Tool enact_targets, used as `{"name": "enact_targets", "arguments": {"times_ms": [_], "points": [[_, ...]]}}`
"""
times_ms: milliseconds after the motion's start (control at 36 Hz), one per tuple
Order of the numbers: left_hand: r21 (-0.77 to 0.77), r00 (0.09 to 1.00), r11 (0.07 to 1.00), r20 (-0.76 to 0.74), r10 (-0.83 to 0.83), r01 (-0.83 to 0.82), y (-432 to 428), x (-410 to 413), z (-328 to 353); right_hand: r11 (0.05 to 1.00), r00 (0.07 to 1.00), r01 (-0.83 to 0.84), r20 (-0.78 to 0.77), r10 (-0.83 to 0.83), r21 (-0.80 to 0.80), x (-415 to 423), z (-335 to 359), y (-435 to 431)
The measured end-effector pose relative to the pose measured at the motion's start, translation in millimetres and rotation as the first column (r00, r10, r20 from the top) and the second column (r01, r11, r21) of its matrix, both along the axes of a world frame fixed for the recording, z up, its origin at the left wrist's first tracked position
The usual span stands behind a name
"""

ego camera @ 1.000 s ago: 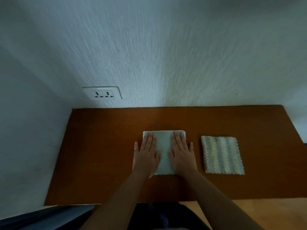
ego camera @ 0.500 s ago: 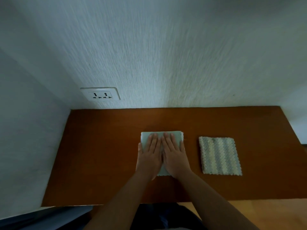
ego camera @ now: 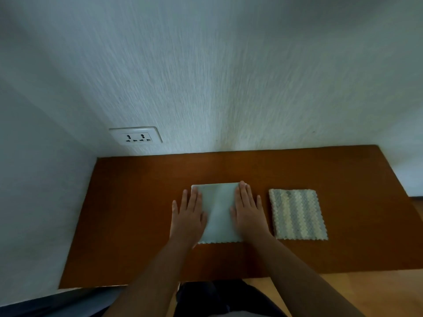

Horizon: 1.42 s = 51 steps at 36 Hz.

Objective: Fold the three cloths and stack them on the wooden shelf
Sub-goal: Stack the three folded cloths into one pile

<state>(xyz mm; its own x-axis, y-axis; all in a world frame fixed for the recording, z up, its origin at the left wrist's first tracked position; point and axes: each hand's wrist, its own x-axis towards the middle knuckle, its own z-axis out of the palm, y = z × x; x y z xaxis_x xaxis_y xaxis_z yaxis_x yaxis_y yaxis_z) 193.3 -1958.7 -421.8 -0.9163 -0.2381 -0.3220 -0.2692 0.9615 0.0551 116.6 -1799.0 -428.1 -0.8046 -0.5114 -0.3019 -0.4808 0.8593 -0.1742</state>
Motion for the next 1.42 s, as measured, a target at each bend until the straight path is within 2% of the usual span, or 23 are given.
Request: {"name": "enact_targets", "arguments": {"times_ms": [56, 139, 222, 306, 417, 500, 639, 722, 861, 1056, 1194, 1250, 1333, 1417], "points": [[0.018, 0.995, 0.996, 0.043, 0.085, -0.085, 2, -1, 7, 0.999, 1.0, 0.017, 0.018, -0.017, -0.038, -2, 9, 1], [0.041, 0.989, 0.988, -0.024, 0.149, -0.148, 16, -7, 24, 0.971, 0.992, 0.127, 0.037, -0.122, -0.2, -8, 27, 6], [0.194, 0.965, 0.967, -0.17, 0.199, -0.165, 40, -21, 32, 0.885, 0.957, 0.286, 0.071, -0.28, -0.367, -17, 43, 21], [0.346, 0.954, 0.933, -0.231, 0.189, -0.1, 73, -39, 44, 0.875, 0.943, 0.33, 0.076, -0.325, -0.353, -27, 49, 42], [0.457, 0.978, 0.888, -0.154, 0.143, -0.058, 116, -54, 50, 0.844, 0.912, 0.402, 0.073, -0.404, -0.356, -31, 48, 72], [0.569, 0.979, 0.808, -0.021, 0.204, -0.156, 137, -61, 49, 0.814, 0.884, 0.453, 0.061, -0.464, -0.364, -31, 48, 92], [0.627, 0.953, 0.721, 0.139, 0.268, -0.295, 153, -71, 41, 0.737, 0.794, 0.604, 0.142, -0.592, -0.304, -32, 46, 121], [0.644, 0.92, 0.659, 0.23, 0.318, -0.389, 158, -80, 42, 0.651, 0.712, 0.698, 0.187, -0.677, -0.299, -33, 43, 136], [0.682, 0.854, 0.519, 0.353, 0.383, -0.515, 165, -90, 46, 0.422, 0.502, 0.863, 0.387, -0.774, -0.277, -40, 39, 150], [0.712, 0.78, 0.349, 0.461, 0.423, -0.609, 168, -97, 40, 0.446, 0.454, 0.883, 0.499, -0.738, -0.144, -49, 33, 152], [0.73, 0.784, 0.322, 0.467, 0.41, -0.603, 161, -99, 40, 0.448, 0.441, 0.885, 0.533, -0.722, -0.125, -50, 34, 146], [0.766, 0.824, 0.349, 0.397, 0.404, -0.539, 155, -98, 43, 0.443, 0.442, 0.885, 0.557, -0.703, -0.143, -50, 35, 142], [0.789, 0.878, 0.437, 0.257, 0.404, -0.432, 141, -92, 48, 0.414, 0.447, 0.888, 0.592, -0.671, -0.201, -50, 38, 128], [0.805, 0.877, 0.455, 0.158, 0.454, -0.381, 123, -84, 53, 0.416, 0.476, 0.874, 0.619, -0.625, -0.252, -47, 42, 108]]}}
